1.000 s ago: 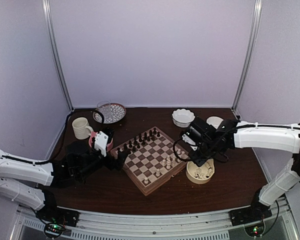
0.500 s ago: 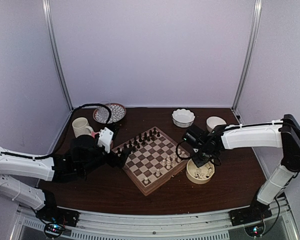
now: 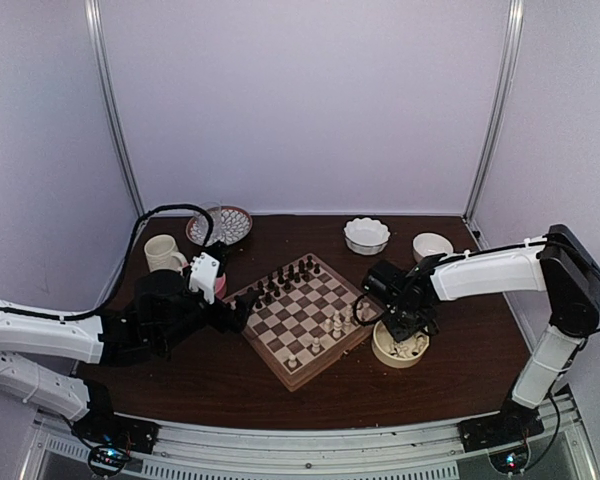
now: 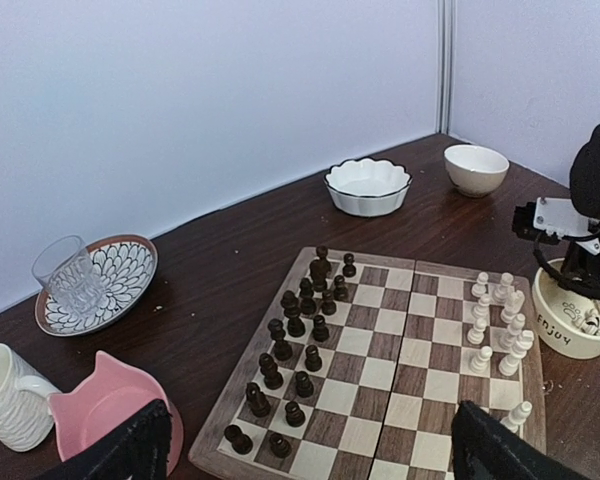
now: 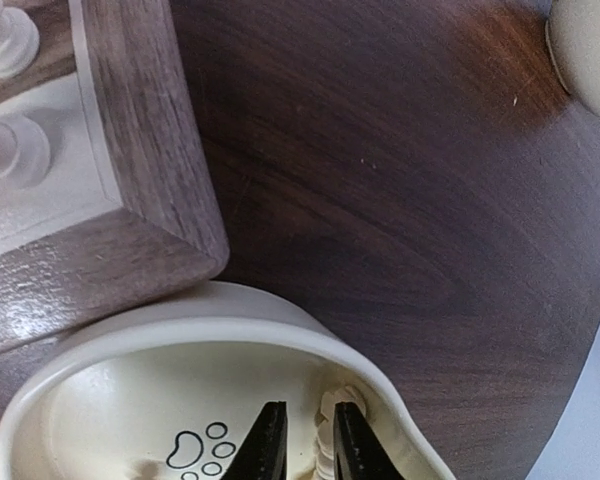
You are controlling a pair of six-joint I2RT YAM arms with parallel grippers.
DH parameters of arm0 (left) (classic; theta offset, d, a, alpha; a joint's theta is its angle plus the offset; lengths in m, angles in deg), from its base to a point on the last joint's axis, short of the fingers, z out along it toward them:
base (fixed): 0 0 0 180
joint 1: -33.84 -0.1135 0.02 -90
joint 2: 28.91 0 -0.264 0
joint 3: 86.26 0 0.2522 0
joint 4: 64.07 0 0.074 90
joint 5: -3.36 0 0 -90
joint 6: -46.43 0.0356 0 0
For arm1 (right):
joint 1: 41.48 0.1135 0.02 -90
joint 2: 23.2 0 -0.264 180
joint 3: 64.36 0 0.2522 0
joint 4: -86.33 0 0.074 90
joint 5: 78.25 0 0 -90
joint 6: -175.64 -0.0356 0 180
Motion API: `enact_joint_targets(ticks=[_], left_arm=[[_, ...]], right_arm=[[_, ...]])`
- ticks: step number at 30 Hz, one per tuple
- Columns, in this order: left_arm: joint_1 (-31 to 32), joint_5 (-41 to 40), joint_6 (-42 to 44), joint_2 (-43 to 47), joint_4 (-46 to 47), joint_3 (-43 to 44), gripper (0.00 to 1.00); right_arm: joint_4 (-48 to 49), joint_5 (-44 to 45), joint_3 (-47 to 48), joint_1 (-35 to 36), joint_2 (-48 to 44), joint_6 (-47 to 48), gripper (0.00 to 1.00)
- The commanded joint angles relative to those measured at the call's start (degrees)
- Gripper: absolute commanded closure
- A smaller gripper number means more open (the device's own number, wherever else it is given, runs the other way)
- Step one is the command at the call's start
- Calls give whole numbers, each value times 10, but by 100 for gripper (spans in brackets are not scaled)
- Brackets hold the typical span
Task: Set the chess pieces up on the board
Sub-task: Pick up the knight from the storage box.
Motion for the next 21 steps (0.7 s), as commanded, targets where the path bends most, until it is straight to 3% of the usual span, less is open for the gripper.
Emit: enact_joint_targets(ticks=[1,14,21], left_arm=[[-2,-1,-7,2,20,-4,2],[-1,4,-6,-2,10,2,2],[-2,5,-5,-4,7,4,3]], right_arm=[[-23,13,9,-2,1,-18,80],[-34,42,-8,-2,-5,-31,77],[-22,-18,-10,-1,24,-22,75]])
